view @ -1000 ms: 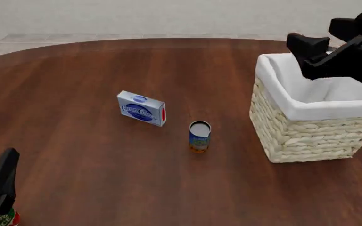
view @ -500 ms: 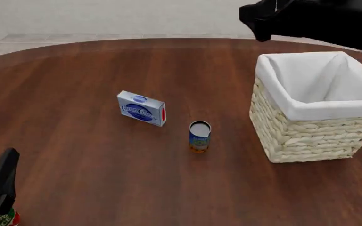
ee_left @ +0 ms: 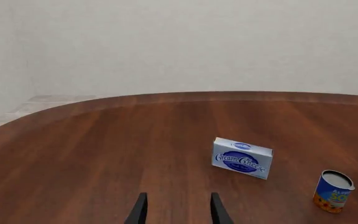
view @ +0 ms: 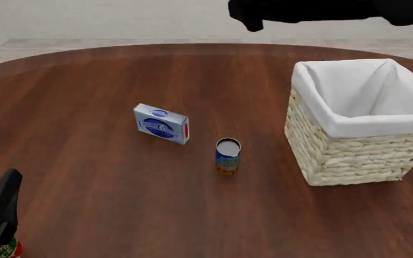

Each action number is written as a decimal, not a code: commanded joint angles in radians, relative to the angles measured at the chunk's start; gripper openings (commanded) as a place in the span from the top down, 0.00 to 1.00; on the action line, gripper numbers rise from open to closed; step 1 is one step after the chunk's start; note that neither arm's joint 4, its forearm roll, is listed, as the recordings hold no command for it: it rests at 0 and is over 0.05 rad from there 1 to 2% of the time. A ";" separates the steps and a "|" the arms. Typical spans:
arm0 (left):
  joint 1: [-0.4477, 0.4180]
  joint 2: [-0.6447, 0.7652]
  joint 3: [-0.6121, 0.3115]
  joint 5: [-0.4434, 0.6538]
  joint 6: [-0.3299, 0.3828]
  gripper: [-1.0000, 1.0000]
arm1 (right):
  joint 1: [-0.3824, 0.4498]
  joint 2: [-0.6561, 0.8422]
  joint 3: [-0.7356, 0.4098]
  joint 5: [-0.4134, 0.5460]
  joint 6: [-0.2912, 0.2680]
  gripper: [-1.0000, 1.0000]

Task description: Pick up the cream cheese box, and put it in the basket.

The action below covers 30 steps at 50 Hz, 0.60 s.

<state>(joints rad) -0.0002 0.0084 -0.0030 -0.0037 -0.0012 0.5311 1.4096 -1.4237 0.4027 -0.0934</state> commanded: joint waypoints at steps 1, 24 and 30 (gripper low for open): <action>0.000 0.000 0.000 0.000 0.000 0.00 | 0.023 0.103 -0.132 0.093 -0.016 0.00; 0.000 0.000 0.000 0.000 0.000 0.00 | 0.051 0.286 -0.385 0.230 -0.044 0.00; 0.000 0.000 0.000 0.000 0.000 0.00 | 0.067 0.324 -0.435 0.256 -0.044 0.00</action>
<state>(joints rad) -0.0002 0.0084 -0.0030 -0.0037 -0.0011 0.5771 1.6681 -1.7675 0.6082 -0.1344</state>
